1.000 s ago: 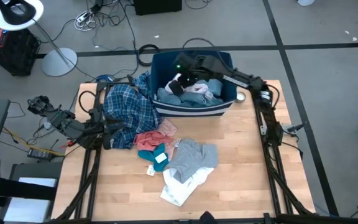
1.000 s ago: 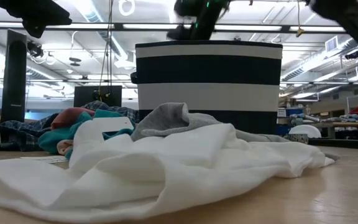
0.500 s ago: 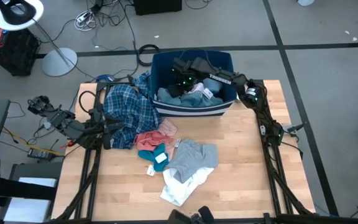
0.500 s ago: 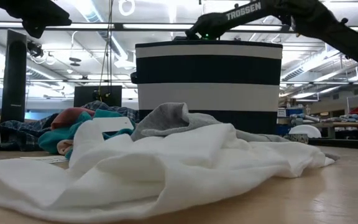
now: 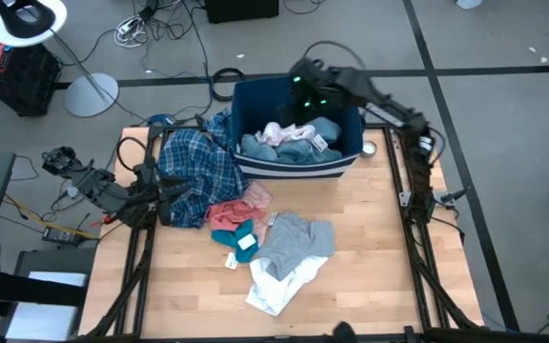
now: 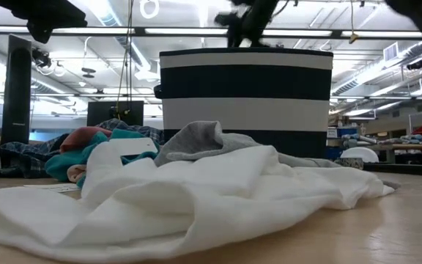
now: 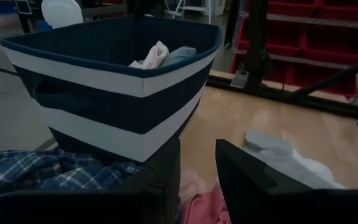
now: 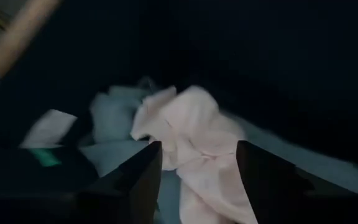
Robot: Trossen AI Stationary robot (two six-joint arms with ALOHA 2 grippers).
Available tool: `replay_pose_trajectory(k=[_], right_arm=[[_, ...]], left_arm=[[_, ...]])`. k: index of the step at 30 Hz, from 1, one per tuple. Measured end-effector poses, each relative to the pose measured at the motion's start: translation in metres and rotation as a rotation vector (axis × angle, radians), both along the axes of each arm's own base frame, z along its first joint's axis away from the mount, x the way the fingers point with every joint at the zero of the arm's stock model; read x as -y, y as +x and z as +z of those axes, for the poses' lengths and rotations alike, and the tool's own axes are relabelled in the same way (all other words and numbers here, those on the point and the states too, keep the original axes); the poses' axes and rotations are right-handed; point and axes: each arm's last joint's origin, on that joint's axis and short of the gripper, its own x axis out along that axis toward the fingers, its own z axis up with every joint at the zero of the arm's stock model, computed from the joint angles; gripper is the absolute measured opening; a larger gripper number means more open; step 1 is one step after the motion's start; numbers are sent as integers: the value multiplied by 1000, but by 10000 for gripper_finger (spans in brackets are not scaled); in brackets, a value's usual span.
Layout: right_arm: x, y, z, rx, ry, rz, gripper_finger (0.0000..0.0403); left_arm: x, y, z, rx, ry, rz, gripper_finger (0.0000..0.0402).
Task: Sort clothes
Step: Put the white underwear into the blue bin, then put the gray shorts into the blue bin
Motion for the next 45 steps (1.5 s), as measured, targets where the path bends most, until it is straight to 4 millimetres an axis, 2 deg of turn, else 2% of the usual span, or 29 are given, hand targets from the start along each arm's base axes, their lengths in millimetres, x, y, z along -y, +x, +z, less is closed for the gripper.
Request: replay_pose_trajectory(k=[6,11,16,22,28,32,37,45], right_arm=[[-44,-36,52,113,-84,62,207],[-89,-59,77,129,-172,119,204],[-133,-73,86,123,-176,211,203],[-177,-67,76,57,-147,318,203],[-215,-44,49,-26,-144,384,203],[-232,-34,21,-104,-124,399,203],[-241,-22,-24,-198,-100,382,203],[-251,-6,-116,-260,2,393,203]], left_arm=[[0,0,0,2,-4,-2,108],[1,0,0,-8,-11,-41,108],[6,1,-1,-42,-28,-201,108],[8,1,-2,-55,-51,-273,108],[8,1,-2,-59,-31,-278,108],[8,1,-2,-61,-25,-280,108],[8,1,-2,-61,-24,-281,108],[8,1,-2,-61,-25,-279,108]])
